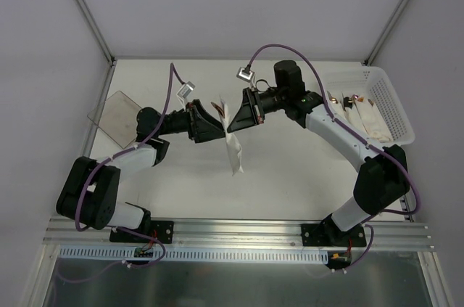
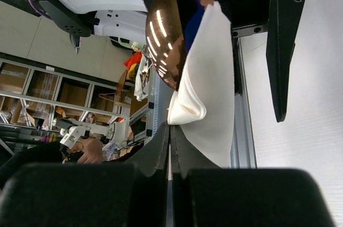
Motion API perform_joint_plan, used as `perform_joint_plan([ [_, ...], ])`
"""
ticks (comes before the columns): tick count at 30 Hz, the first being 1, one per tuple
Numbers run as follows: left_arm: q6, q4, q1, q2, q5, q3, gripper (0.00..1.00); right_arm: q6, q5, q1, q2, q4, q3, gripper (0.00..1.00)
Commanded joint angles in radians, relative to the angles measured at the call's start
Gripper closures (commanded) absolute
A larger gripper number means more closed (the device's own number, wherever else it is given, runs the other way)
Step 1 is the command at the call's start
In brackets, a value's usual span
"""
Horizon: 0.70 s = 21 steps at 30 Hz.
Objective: Place the utensils on the paper napkin and roll it up
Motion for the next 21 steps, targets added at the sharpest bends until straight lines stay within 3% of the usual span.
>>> perform_joint_plan([
  [1, -0.017, 0.409, -0.022, -0.037, 0.023, 0.038, 0.40, 0.014, -0.026, 0.011, -0.036, 0.048, 0.045, 1.00],
  [14, -0.002, 0.409, -0.025, -0.142, 0.011, -0.014, 0.39, 0.022, -0.035, 0.008, -0.035, 0.048, 0.048, 1.00],
  [21, -0.002, 0.409, -0.051, -0.153, 0.012, 0.006, 0.44, 0.042, -0.038, 0.008, -0.029, 0.088, 0.050, 1.00],
])
